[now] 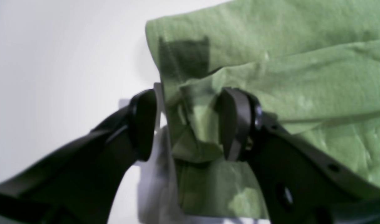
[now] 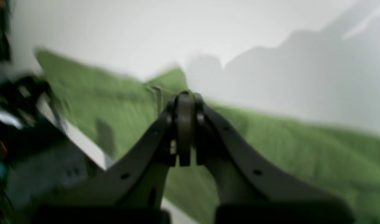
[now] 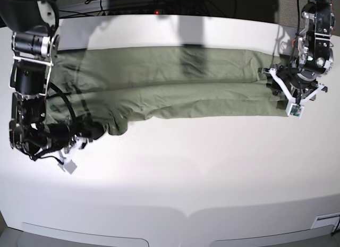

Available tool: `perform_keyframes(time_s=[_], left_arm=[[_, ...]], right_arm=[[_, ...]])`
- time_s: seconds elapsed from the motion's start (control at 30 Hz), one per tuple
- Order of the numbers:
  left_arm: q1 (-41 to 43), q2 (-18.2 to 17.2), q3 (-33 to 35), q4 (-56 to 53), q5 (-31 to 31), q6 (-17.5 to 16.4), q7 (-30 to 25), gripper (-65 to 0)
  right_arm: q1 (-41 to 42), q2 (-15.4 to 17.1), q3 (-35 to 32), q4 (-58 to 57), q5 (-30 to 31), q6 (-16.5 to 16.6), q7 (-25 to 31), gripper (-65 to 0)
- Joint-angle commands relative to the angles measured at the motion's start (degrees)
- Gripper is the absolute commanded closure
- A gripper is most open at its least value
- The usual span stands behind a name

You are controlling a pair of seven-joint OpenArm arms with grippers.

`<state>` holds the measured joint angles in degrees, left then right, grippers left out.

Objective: Fold the T-shirt properly
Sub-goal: 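Pinch the folded shirt end with the right gripper and tuck it inward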

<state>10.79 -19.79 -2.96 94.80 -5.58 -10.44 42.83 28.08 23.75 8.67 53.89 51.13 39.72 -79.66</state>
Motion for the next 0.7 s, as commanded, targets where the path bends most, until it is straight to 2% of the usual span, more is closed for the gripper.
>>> perform_keyframes(time_s=[0.0,0.1,0.3,0.47,0.67], left_arm=[[-0.7,-0.5,-0.4,0.7,0.0,0.4,-0.9,-32.4],[-0.7,-0.5,-0.4,0.7,0.0,0.4,-0.9,-32.4],[-0.7,-0.5,-0.4,0.9,0.0,0.4,-1.8,-32.4],[-0.7,-0.5,-0.4,0.9,0.0,0.4,-2.0,-32.4],[-0.7,-0.5,-0.4,0.9,0.0,0.4,-2.0,-32.4]], right_arm=[[0.5,1.6,-0.7,2.4,2.1,0.3,-0.3,0.0],[-3.7,3.5,-2.7,8.0,3.2,0.3,-0.3,0.0],[-13.2,5.6,-1.6,22.8,3.5,0.3,0.2,0.0],[-20.8,6.7,1.8,33.0,3.5,0.3,0.0,0.0],[-29.9,8.1,8.9,39.8,3.6,0.3,-0.3,0.0]])
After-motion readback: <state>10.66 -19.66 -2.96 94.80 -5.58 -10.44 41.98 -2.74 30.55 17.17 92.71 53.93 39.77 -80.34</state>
